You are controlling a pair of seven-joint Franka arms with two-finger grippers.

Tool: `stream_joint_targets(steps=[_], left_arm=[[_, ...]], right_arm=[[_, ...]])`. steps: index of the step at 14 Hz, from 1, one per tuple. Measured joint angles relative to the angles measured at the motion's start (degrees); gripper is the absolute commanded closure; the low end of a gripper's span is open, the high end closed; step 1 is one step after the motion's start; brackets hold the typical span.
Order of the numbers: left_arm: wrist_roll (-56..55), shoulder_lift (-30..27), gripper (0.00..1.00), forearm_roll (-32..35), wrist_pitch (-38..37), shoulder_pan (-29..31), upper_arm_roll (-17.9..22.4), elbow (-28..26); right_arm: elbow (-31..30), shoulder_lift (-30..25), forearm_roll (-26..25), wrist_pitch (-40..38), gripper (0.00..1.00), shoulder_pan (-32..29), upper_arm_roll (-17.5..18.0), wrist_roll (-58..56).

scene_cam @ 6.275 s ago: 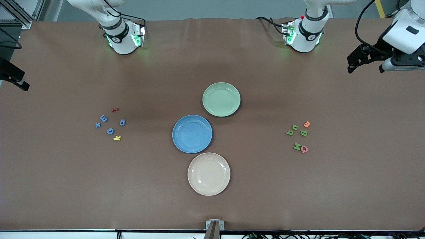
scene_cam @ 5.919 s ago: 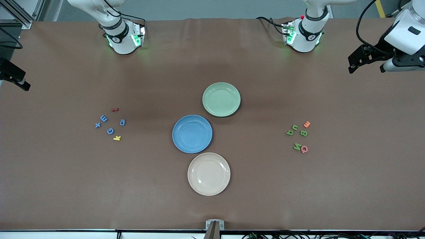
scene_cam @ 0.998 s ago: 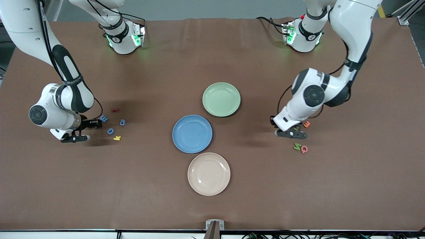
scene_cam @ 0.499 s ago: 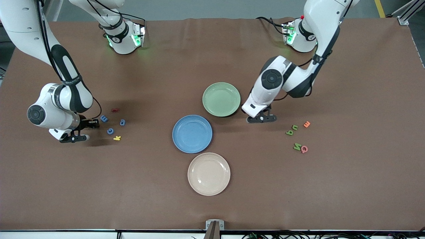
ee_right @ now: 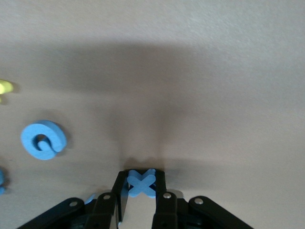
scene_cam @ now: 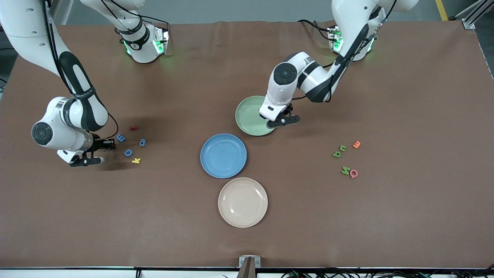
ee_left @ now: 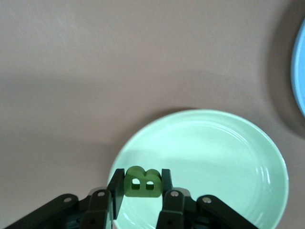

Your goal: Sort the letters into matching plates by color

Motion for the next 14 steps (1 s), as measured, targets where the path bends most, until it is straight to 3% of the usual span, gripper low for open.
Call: stream_joint_targets(steps=[2, 4, 5, 10, 14], left_arm=[[-3.5, 1.4, 0.8, 0.0, 1.8, -1.5, 0.0, 0.0], [-6.3, 2.7, 0.17, 0.0, 2.5, -3.0, 0.0, 0.1], [-8.0, 3.1, 0.0, 0.0, 2.7, -3.4, 0.0, 0.2], [-11.9, 2.0, 0.0, 0.0, 2.6, -2.2, 0.3, 1.5], [-1.8, -3.2, 0.0, 0.1, -1.8, 5.5, 0.6, 2.0]], right_arm=[[2.5, -1.4, 0.2, -4.9, 0.85, 0.6, 0.4, 0.0], [6.2, -3.7, 0.4, -11.7, 0.86, 1.6, 0.5, 0.2], [7.9, -4.9, 0.5, -14.7, 0.86, 2.2, 0.6, 1.0], [10.9, -7.5, 0.7, -20.0, 0.86, 9.4, 1.0, 14.4], [12.7, -7.3, 1.0, -19.5, 0.85, 20.5, 1.4, 33.5]])
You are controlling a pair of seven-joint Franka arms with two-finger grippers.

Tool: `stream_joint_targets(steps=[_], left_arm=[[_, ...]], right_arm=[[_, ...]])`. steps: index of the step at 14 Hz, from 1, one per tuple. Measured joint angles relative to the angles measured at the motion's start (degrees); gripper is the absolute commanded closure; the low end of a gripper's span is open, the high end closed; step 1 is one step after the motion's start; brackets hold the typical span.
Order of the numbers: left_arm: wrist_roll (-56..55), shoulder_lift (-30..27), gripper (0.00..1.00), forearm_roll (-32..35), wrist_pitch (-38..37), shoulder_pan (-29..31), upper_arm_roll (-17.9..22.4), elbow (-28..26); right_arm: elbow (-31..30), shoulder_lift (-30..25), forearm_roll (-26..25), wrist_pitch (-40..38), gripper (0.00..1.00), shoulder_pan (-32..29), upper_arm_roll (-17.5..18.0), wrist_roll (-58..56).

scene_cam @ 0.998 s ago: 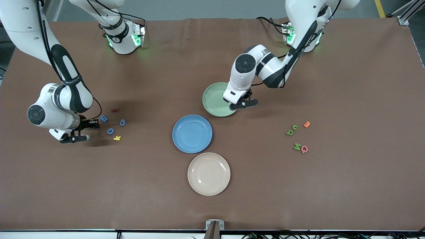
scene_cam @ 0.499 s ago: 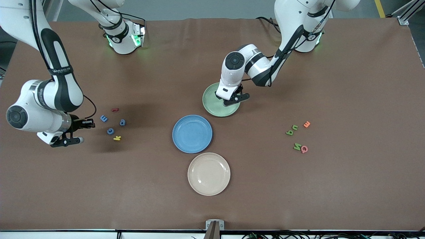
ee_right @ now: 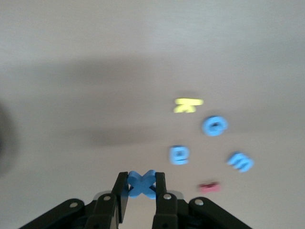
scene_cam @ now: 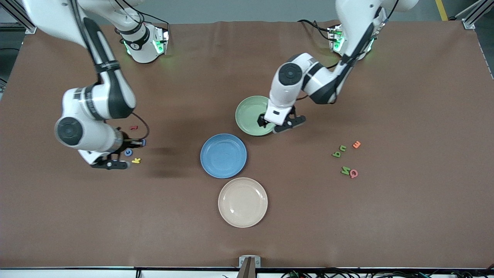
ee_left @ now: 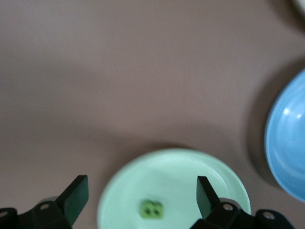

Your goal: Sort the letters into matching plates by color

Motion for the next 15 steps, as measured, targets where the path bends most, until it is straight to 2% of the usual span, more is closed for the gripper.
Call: stream_joint_targets(steps=[4, 6, 8, 11, 15], left_arm=[[14.4, -2.5, 0.01, 0.0, -3.9, 8.6, 0.2, -0.2], [22.3, -2.5, 0.02, 0.3, -4.7, 12.5, 0.3, -0.6], [28.8, -2.5, 0.05, 3.4, -5.0, 15.8, 0.3, -1.6], [37.2, -1.9, 0.08, 8.5, -5.0, 20.1, 0.3, -3.1], [48.3, -0.7, 0.12, 9.0, -1.4, 23.0, 0.2, -5.7]], right_arm=[[4.5, 3.7, 3.8, 2.4, 0.85, 11.0, 0.1, 16.5], [6.1, 7.5, 4.2, 6.9, 0.85, 15.8, 0.1, 23.8], [6.6, 11.5, 4.3, 12.8, 0.85, 19.4, 0.0, 28.9], [8.0, 16.7, 4.3, 18.7, 0.86, 23.0, 0.0, 34.5], [10.7, 19.3, 6.3, 19.1, 0.83, 24.2, -0.1, 36.0]])
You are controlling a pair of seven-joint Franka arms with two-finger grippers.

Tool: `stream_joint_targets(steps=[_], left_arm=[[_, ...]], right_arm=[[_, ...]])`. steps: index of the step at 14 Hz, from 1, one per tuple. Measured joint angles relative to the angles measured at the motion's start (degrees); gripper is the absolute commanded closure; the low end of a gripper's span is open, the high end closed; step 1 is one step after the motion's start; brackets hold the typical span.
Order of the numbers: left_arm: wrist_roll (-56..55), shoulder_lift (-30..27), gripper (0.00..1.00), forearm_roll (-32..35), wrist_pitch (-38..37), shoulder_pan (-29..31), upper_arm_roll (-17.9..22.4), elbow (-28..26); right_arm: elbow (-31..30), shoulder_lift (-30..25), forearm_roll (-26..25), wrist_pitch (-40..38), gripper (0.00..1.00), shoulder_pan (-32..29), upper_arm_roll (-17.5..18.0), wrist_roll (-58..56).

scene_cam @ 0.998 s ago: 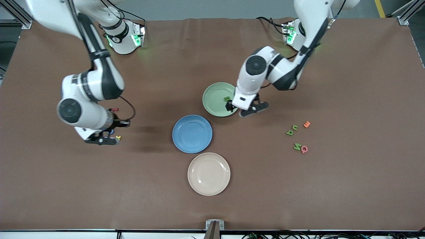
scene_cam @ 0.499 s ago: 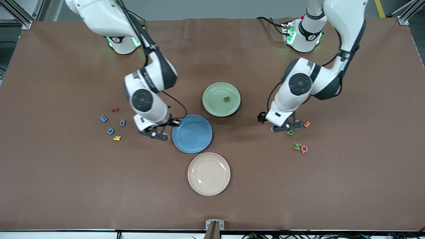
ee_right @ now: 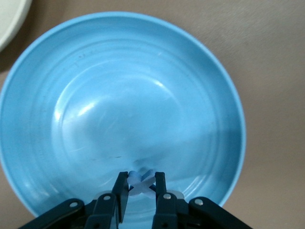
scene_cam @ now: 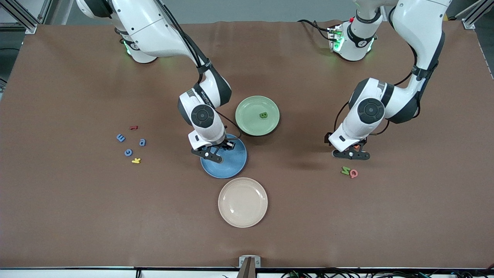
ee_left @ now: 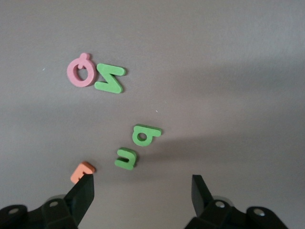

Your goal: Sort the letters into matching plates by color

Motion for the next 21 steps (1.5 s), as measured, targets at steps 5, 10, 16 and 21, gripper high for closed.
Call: stream_joint_targets(steps=[5, 10, 16, 21], left_arm=[[10.9, 1.3, 0.18, 0.1, 6.8, 2.1, 0.0, -3.8], [16.1, 1.8, 0.28, 0.2, 7.1, 2.2, -0.1, -4.1], [17.3, 3.5, 0.33, 0.2, 8.5, 4.3, -0.1, -4.2], [17.3, 5.1, 0.38, 0.2, 9.6, 4.9, -0.1, -4.2]], right_arm=[[0.7, 0.0, 1.0, -0.3, 0.2, 0.2, 0.0, 0.0], [2.3, -1.2, 1.0, -4.7, 0.0, -0.1, -1.1, -0.5], [2.3, -15.2, -0.7, -25.1, 0.0, -13.0, -2.6, -20.1], [-6.9, -21.2, -5.0, -23.7, 0.0, -22.1, -2.6, -35.8]])
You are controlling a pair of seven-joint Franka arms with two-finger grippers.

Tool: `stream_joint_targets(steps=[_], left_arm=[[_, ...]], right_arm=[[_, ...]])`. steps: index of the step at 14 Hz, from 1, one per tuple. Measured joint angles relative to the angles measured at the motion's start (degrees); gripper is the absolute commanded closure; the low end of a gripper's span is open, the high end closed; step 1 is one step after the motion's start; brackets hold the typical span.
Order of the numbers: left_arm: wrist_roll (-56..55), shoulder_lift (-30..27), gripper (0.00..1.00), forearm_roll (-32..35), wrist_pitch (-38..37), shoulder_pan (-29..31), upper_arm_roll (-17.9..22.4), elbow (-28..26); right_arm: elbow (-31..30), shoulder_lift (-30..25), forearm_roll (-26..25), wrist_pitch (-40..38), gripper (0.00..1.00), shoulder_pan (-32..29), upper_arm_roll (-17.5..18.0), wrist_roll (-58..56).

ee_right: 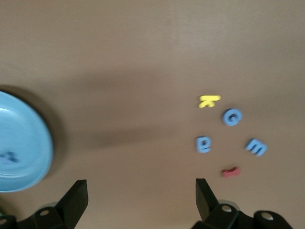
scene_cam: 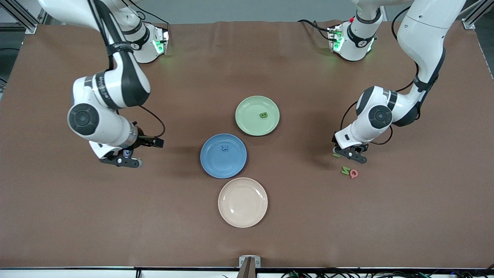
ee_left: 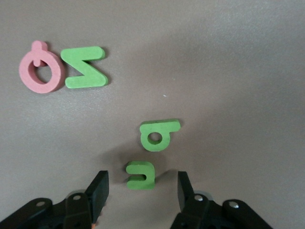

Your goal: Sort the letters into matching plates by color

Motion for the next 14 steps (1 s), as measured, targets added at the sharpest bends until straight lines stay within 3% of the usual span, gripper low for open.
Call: stream_joint_targets(steps=[4, 5, 6, 7, 8, 10, 14], left_arm=[[0.0, 0.7, 0.51, 0.0, 0.2, 0.0, 0.0, 0.0], [0.0, 0.8, 0.59, 0.0, 0.5, 0.0, 0.0, 0.0], [0.0, 0.9, 0.72, 0.0, 0.6, 0.0, 0.0, 0.0], [0.0, 0.8, 0.92, 0.0, 0.6, 0.0, -0.1, 0.1], [0.0, 0.7, 1.0, 0.0, 0.6, 0.0, -0.1, 0.2], [-0.4, 0.7, 1.0, 0.0, 0.6, 0.0, -0.1, 0.3], [-1.8, -1.0, 1.0, 0.0, -1.4, 0.0, -0.5, 0.5]], right_arm=[[-7.9, 0.0, -0.1, 9.3, 0.01, -6.8, 0.0, -10.9], [-10.7, 0.0, -0.1, 12.8, 0.03, -7.3, 0.0, -11.7], [-13.6, 0.0, -0.1, 16.5, 0.05, -7.3, 0.1, -12.0], [-16.4, 0.1, -0.1, 20.1, 0.09, -7.3, 0.3, -12.1], [-19.2, 0.1, -0.1, 23.3, 0.13, -7.3, 0.5, -12.1], [-22.6, 0.1, -0.3, 26.1, 0.22, -7.3, 0.7, -12.9], [-23.5, 0.1, -0.3, 26.4, 0.33, -9.1, 0.6, -16.4]])
